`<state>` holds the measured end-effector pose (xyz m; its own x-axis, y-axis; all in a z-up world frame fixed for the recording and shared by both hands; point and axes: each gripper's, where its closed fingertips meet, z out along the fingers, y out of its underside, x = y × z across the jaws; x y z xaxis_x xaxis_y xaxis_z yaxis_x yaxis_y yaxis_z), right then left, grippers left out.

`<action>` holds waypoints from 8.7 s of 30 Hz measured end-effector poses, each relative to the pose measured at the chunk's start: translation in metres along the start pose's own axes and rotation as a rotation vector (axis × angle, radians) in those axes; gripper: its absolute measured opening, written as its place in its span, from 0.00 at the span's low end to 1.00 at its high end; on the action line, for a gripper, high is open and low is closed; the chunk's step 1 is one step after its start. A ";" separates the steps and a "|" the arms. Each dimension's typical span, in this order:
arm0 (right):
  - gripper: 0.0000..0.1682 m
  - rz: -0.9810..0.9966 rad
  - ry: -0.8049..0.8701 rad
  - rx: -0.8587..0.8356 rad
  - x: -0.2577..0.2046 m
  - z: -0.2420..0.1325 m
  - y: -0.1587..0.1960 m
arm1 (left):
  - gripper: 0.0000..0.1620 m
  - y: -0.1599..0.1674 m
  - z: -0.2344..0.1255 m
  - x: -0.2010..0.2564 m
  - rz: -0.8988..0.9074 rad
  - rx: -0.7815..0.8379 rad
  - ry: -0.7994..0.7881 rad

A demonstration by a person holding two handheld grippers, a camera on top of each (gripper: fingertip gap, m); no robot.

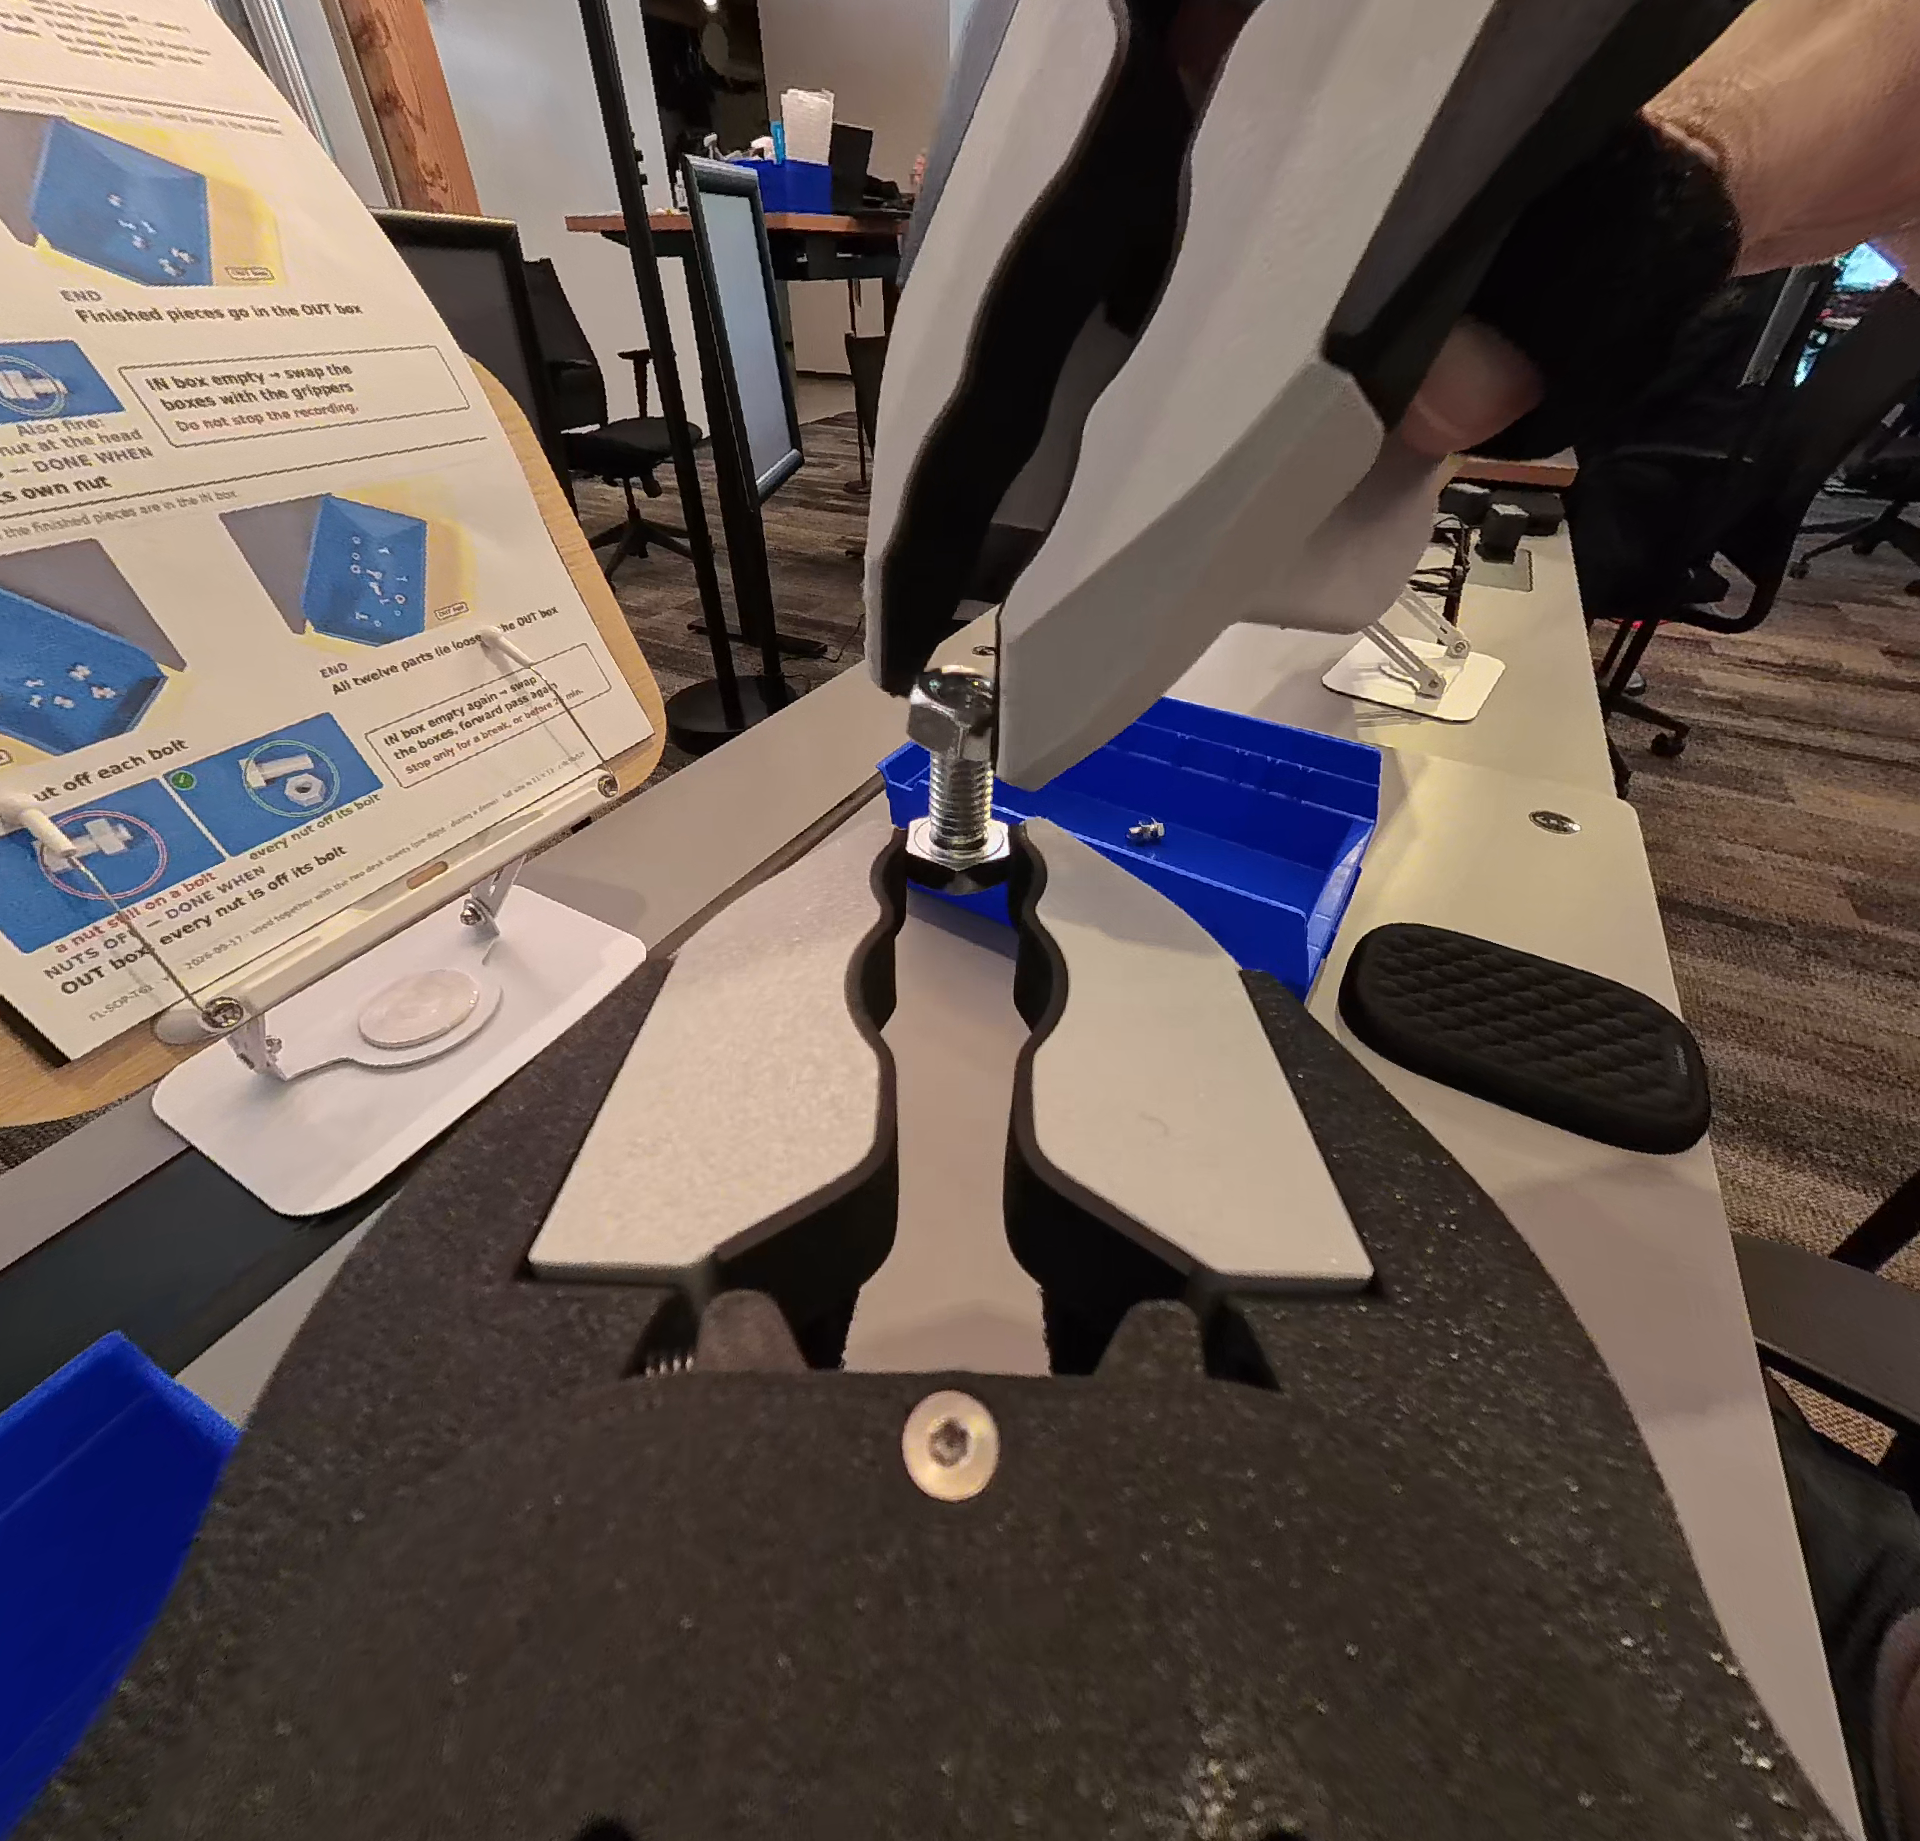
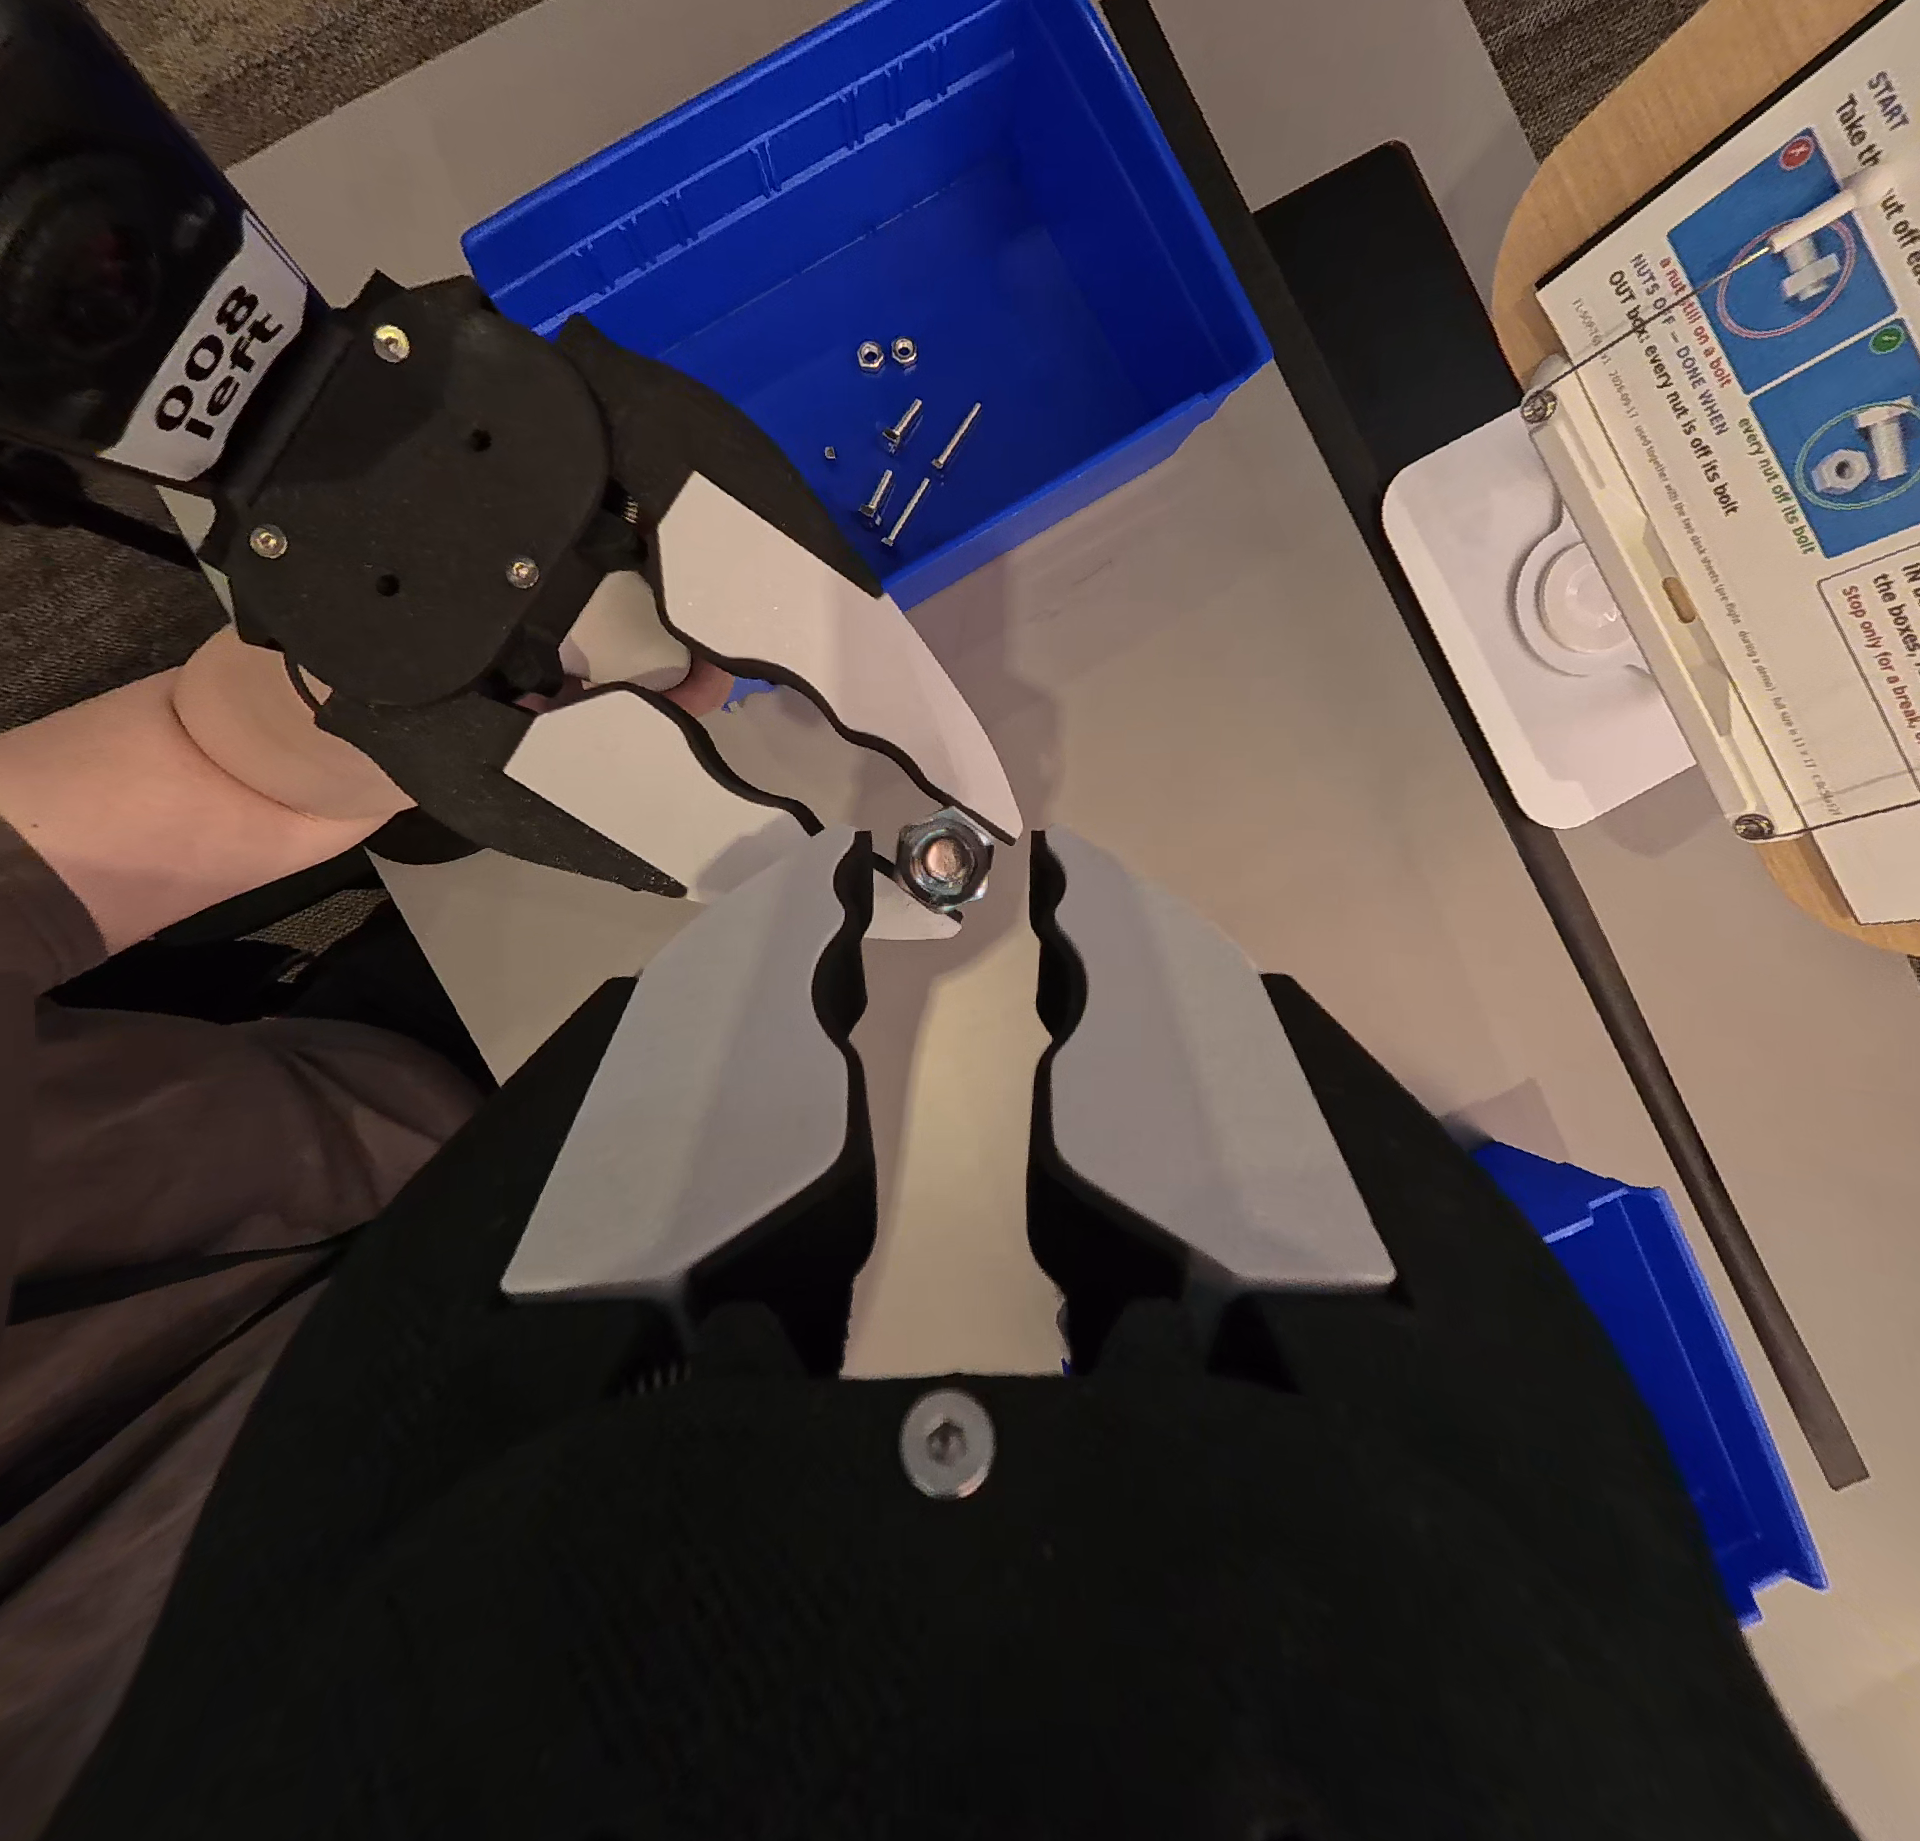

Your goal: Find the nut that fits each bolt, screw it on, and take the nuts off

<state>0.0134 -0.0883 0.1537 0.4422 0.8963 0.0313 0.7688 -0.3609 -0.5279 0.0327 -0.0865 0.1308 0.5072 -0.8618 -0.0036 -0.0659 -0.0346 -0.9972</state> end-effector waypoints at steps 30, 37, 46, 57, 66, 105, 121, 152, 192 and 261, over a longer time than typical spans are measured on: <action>0.23 -0.276 -0.481 0.987 0.001 -0.080 0.015 | 0.11 -0.003 -0.001 0.023 -0.059 0.014 0.187; 0.21 -0.224 -0.532 1.075 0.000 -0.055 0.027 | 0.11 0.000 0.003 0.029 -0.035 0.001 0.207; 0.22 -0.271 -0.470 0.998 -0.013 -0.029 0.026 | 0.11 0.000 0.003 0.034 -0.044 0.003 0.235; 0.22 -0.275 -0.504 1.016 -0.017 -0.028 0.024 | 0.11 0.001 0.004 0.038 -0.040 -0.006 0.245; 0.19 -0.301 -0.515 1.016 -0.022 -0.026 0.024 | 0.11 0.001 0.004 0.040 -0.039 -0.009 0.254; 0.11 -0.279 -0.626 1.006 -0.024 -0.028 0.031 | 0.11 0.002 0.006 0.049 -0.016 -0.021 0.283; 0.11 -0.290 -0.808 0.997 -0.040 -0.040 0.040 | 0.11 -0.005 -0.002 0.072 -0.030 0.024 0.453; 0.11 0.199 -0.070 1.002 0.010 -0.008 0.014 | 0.11 0.006 0.015 0.008 0.023 0.004 -0.041; 0.11 0.129 0.035 0.943 0.007 -0.009 0.016 | 0.11 0.005 0.016 0.013 0.020 0.006 -0.018; 0.18 0.143 -0.101 1.030 -0.009 -0.030 0.037 | 0.11 0.005 0.016 0.047 0.065 -0.026 0.148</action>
<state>0.0516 -0.1170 0.1590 0.4206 0.8972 -0.1344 -0.0742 -0.1136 -0.9908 0.0701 -0.1185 0.1242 0.3688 -0.9279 -0.0551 -0.1180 0.0120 -0.9929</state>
